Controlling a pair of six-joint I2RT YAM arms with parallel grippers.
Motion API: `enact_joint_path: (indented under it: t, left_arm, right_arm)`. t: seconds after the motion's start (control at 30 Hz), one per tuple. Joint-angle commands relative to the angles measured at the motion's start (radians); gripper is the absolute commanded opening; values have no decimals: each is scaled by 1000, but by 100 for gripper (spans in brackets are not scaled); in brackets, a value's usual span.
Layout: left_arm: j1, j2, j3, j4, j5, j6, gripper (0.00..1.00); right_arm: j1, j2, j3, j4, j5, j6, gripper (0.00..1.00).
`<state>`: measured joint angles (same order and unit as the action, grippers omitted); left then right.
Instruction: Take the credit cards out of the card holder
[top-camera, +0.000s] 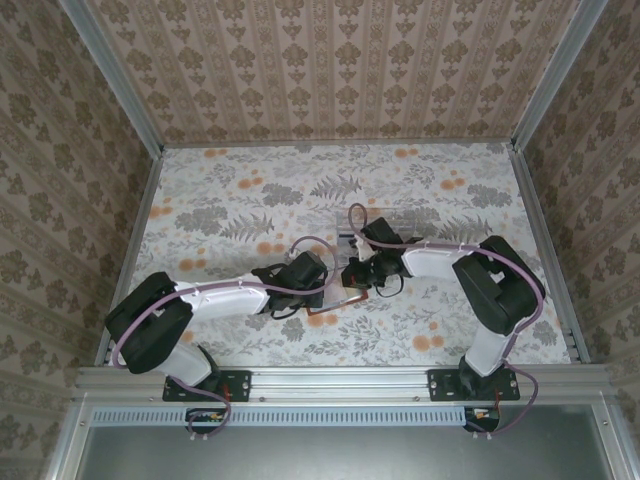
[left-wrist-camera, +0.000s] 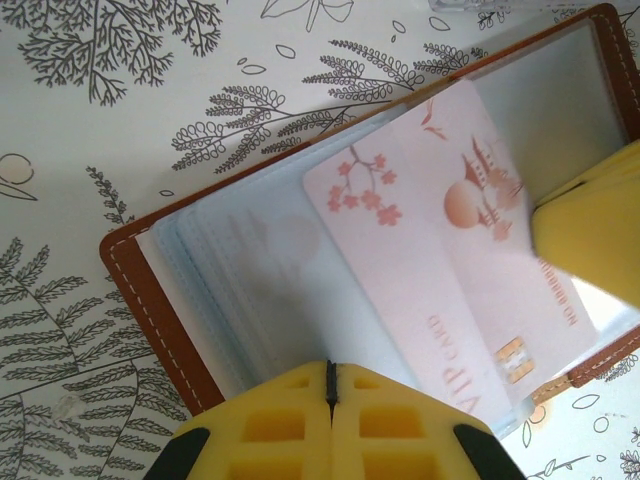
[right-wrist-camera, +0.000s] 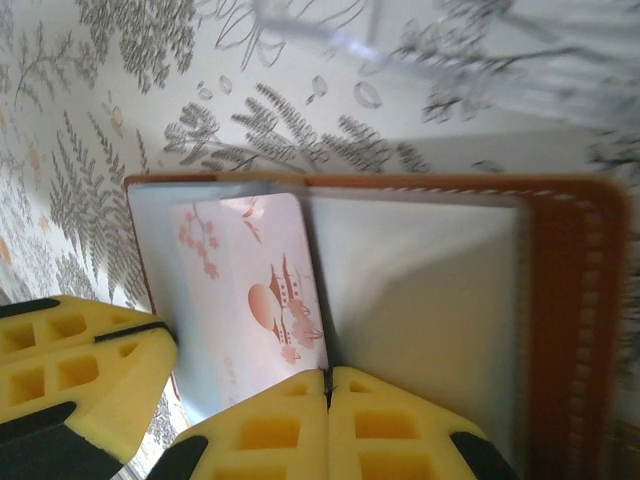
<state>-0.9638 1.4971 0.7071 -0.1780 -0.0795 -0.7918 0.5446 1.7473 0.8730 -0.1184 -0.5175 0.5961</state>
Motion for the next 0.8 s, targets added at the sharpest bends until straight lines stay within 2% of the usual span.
enact_joint_path:
  t: [0.0, 0.4, 0.67, 0.77]
  left_arm:
    - [-10, 30, -34, -92, -9, 18, 0]
    - [-10, 14, -29, -97, -12, 25, 0]
    - [-9, -30, -26, -85, -7, 26, 0]
    - [-10, -84, -26, -74, -2, 22, 6]
  right_arm:
    - [-30, -48, -15, -68, 55, -46, 0]
    - [-60, -194, -65, -121, 61, -55, 0]
    - [-51, -381, -59, -217, 87, -50, 0]
    - [-32, -434, -45, -250, 102, -57, 0]
